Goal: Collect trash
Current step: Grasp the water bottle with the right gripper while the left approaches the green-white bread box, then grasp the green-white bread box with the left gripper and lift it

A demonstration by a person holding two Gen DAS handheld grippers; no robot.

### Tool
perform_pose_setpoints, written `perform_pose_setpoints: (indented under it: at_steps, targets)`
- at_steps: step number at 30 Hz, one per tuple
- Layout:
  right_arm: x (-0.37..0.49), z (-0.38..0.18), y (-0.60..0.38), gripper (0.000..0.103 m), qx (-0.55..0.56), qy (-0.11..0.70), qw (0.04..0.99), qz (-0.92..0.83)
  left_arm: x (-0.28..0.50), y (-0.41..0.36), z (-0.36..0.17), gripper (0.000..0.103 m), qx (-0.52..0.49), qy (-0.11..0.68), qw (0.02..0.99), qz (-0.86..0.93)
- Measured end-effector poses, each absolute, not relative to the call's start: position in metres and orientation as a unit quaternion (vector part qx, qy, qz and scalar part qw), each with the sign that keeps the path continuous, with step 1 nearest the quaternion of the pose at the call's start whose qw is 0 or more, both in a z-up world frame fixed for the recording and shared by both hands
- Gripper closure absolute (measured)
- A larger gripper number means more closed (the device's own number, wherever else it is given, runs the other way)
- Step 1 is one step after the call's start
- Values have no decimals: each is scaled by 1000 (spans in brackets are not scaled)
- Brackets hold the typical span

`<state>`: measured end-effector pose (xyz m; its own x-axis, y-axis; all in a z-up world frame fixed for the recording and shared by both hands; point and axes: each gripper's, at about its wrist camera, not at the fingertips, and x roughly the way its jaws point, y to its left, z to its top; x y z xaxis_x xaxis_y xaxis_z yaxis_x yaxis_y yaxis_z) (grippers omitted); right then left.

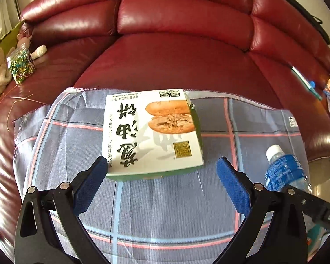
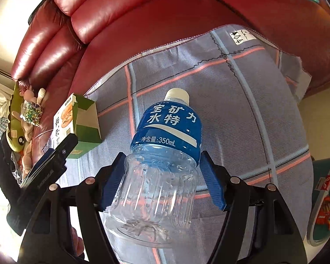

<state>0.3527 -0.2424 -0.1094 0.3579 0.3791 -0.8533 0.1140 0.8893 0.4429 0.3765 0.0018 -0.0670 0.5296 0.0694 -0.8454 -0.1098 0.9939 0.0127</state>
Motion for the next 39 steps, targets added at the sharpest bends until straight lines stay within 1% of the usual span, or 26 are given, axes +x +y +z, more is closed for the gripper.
perform_pose_setpoints:
  at_steps: [7, 8, 9, 10, 11, 13, 18, 26, 29, 33, 36, 37, 38, 39]
  targets:
    - [353, -113, -244, 38, 212, 556, 798, 100, 383, -19, -77, 5, 42, 470, 878, 83]
    - [352, -113, -243, 38, 212, 555, 798, 102, 381, -18, -77, 7, 44, 466, 880, 79]
    - [351, -113, -242, 38, 210, 554, 799, 106, 378, -16, -76, 19, 52, 460, 883, 80]
    - [350, -113, -241, 38, 208, 554, 799, 109, 373, -13, -74, 26, 59, 455, 885, 74]
    - [348, -112, -239, 38, 205, 554, 799, 113, 368, -9, -73, 26, 55, 456, 886, 58]
    - [344, -112, -235, 38, 201, 554, 799, 119, 358, -2, -68, 34, 57, 455, 888, 31]
    - [333, -111, -223, 38, 193, 558, 797, 127, 327, 22, -67, 34, 42, 471, 881, 13]
    - [316, -112, -203, 38, 179, 563, 795, 138, 294, 64, -88, 34, -55, 493, 866, 59]
    - [314, -112, -201, 38, 178, 562, 796, 137, 291, 53, -84, 34, -80, 480, 872, 52]
    - [314, -110, -205, 38, 173, 560, 799, 138, 301, 25, -80, 34, -65, 466, 880, 62]
    - [316, -110, -209, 38, 173, 557, 800, 141, 315, 23, -85, 34, -74, 461, 880, 93]
    - [316, -110, -210, 38, 172, 557, 800, 142, 319, 25, -88, 37, -79, 461, 878, 98]
    - [317, -111, -210, 38, 171, 556, 801, 143, 322, 28, -90, 46, -83, 460, 878, 100]
    - [316, -111, -209, 38, 170, 555, 802, 143, 324, 28, -93, 61, -79, 461, 878, 104]
